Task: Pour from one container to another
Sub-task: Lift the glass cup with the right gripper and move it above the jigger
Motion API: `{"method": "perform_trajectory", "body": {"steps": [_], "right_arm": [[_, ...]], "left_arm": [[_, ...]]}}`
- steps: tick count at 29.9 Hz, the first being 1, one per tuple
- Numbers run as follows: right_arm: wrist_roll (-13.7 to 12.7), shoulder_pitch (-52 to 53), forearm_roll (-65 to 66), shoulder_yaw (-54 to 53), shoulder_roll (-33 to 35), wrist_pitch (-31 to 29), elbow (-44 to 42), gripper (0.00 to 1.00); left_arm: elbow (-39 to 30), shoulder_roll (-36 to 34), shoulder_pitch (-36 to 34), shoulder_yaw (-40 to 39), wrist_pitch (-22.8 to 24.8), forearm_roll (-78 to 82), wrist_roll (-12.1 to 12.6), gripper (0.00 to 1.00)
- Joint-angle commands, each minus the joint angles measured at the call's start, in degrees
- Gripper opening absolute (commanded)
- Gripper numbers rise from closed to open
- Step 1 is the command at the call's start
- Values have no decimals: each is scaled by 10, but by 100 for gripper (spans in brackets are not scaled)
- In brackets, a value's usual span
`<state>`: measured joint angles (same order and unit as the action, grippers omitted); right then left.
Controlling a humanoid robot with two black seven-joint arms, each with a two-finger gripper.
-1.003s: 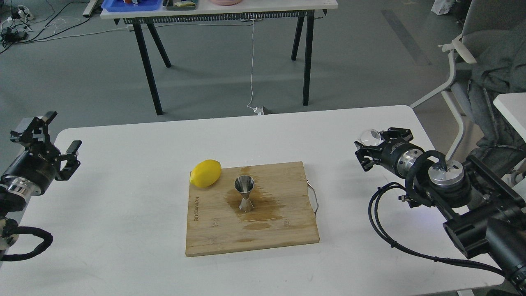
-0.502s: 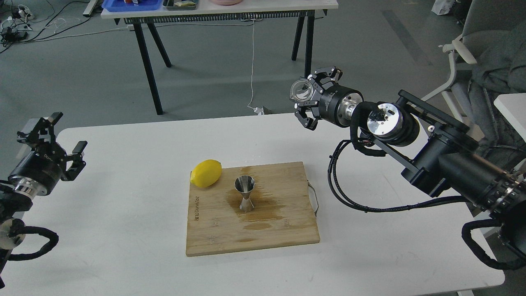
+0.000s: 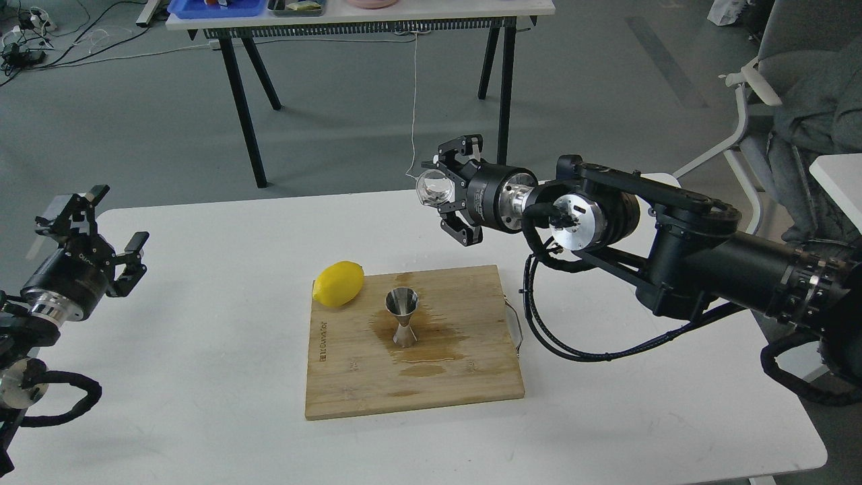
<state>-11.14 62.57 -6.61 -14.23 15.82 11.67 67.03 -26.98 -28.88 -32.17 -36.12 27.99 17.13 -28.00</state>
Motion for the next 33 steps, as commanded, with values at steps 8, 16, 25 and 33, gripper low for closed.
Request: {"method": "perform_trajectory", "body": {"steps": [8, 16, 25, 33], "right_arm": [[-5, 19, 75, 89, -29, -1, 20, 35], [-4, 38, 167, 145, -54, -1, 20, 34], [-1, 52, 215, 155, -59, -1, 19, 34], [2, 61, 244, 187, -67, -1, 26, 34]], "left_arm": [[3, 8, 0, 0, 0, -1, 0, 99], [3, 7, 0, -1, 0, -1, 0, 99], [3, 7, 2, -1, 0, -1, 0, 99], [3, 8, 2, -1, 0, -1, 0, 99]]}}
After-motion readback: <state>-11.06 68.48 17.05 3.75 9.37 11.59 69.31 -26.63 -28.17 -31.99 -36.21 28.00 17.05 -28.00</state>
